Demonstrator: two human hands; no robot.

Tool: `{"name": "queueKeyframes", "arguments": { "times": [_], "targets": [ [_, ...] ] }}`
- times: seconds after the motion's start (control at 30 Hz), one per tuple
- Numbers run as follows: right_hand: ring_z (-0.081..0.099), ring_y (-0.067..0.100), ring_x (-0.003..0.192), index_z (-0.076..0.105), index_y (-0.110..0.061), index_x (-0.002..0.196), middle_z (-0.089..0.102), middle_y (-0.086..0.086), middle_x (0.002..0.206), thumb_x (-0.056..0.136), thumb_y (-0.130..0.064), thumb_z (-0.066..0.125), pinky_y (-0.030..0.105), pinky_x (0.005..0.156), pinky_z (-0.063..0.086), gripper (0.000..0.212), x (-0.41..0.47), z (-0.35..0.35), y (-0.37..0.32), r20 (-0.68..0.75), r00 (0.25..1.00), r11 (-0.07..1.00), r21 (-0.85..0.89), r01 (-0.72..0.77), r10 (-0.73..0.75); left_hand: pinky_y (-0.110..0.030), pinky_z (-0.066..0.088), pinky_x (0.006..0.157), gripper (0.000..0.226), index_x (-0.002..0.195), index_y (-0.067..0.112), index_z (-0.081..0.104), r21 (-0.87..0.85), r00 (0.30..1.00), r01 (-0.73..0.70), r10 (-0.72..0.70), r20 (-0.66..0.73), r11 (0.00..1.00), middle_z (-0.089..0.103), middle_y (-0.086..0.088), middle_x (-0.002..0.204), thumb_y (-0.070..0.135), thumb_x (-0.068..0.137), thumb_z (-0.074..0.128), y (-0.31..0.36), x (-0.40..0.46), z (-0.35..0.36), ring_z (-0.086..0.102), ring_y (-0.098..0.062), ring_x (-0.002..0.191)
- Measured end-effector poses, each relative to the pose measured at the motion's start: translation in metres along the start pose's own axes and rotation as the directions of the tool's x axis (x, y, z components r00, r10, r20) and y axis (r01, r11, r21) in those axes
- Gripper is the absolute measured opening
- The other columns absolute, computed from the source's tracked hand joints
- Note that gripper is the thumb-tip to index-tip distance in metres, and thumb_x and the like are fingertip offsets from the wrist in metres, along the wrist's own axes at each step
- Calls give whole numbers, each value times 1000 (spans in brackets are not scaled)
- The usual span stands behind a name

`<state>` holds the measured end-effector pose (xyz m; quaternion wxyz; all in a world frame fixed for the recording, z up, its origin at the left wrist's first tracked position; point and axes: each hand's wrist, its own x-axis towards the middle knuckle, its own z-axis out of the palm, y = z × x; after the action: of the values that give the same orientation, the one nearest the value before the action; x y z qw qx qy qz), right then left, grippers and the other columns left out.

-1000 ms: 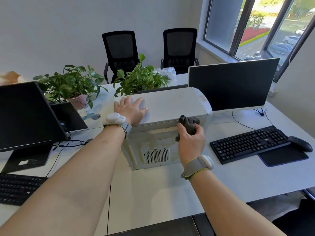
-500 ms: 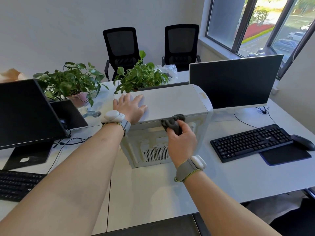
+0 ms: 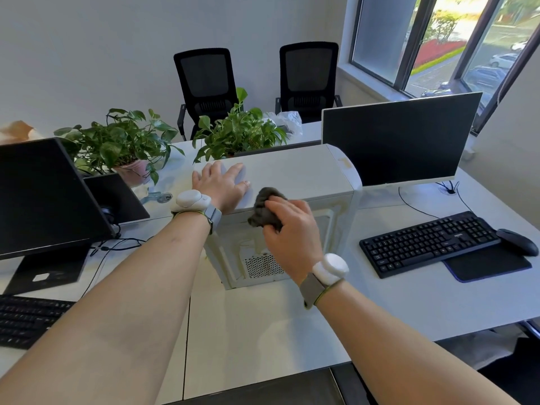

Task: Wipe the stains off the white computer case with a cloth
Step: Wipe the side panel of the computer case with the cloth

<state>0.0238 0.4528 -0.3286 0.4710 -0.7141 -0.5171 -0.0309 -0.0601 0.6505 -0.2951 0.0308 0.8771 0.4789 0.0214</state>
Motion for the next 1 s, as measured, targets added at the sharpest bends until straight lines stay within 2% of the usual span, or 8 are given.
{"name": "queueKeyframes", "arguments": {
  "times": [0.1, 0.23, 0.4, 0.53, 0.63, 0.7, 0.83, 1.0],
  "targets": [
    [57, 30, 100, 75, -9, 111, 72, -2, 122, 79, 1, 67, 35, 84, 55, 34, -4, 14, 1, 101, 971, 969, -95, 227, -218, -54, 9, 121, 58, 157, 45, 23, 1, 1000, 1, -1, 14, 1000, 18, -11, 166, 60, 101, 29, 1, 0, -3, 12, -30, 152],
    [59, 29, 97, 77, -9, 108, 75, -3, 116, 81, 2, 68, 35, 79, 58, 31, -4, 12, 22, 119, 964, 939, -227, 259, -237, -53, 8, 121, 58, 157, 45, 22, 10, 1000, 4, -4, 24, 1000, 16, -12, 166, 60, 102, 28, 1, -2, -4, 11, -30, 153],
    [56, 26, 86, 74, -12, 85, 75, -5, 93, 76, 2, 68, 36, 68, 58, 18, -16, -4, 35, 94, 994, 967, -241, 83, -62, -53, 11, 120, 57, 157, 45, 23, 21, 1000, -4, 4, 12, 1000, 19, -12, 165, 59, 102, 27, 1, -2, -3, 13, -31, 152],
    [55, 24, 99, 76, -9, 106, 74, -5, 115, 80, 0, 69, 25, 82, 49, 28, -13, -12, 30, -8, 991, 979, -154, 134, -136, -53, 10, 120, 56, 156, 45, 24, 19, 1000, -1, 1, 8, 1000, 20, -12, 165, 59, 102, 28, 2, -3, -3, 13, -30, 152],
    [56, 26, 94, 77, -12, 96, 76, -8, 103, 79, 2, 65, 34, 76, 55, 25, -15, -12, 38, 103, 994, 987, -157, 40, -24, -52, 11, 119, 56, 156, 45, 24, 18, 1000, -4, 4, 8, 1000, 20, -12, 164, 59, 102, 28, 1, -3, -3, 13, -30, 152],
    [56, 27, 95, 76, -13, 94, 76, -6, 98, 81, -2, 64, 32, 73, 51, 21, -18, -14, 39, 119, 992, 985, -168, -31, 51, -52, 11, 119, 56, 156, 45, 25, 16, 1000, -5, 5, 7, 1000, 20, -12, 164, 59, 102, 28, 1, -2, -2, 13, -30, 152],
    [56, 23, 108, 77, -12, 114, 74, -4, 119, 82, -4, 68, 26, 88, 46, 34, -12, -19, 43, -60, 996, 990, -118, -72, 66, -54, 10, 120, 56, 156, 46, 25, 5, 1000, -2, 2, 13, 1000, 20, -12, 165, 59, 101, 29, 1, -1, -1, 13, -30, 152],
    [59, 25, 114, 76, -16, 118, 75, -4, 119, 85, -7, 68, 37, 94, 54, 35, -18, -26, 50, 58, 985, 978, -141, -150, 160, -54, 11, 120, 57, 156, 46, 24, 14, 1000, -9, 9, 10, 1000, 19, -12, 165, 60, 101, 28, -1, 0, -1, 13, -31, 152]
  ]
}}
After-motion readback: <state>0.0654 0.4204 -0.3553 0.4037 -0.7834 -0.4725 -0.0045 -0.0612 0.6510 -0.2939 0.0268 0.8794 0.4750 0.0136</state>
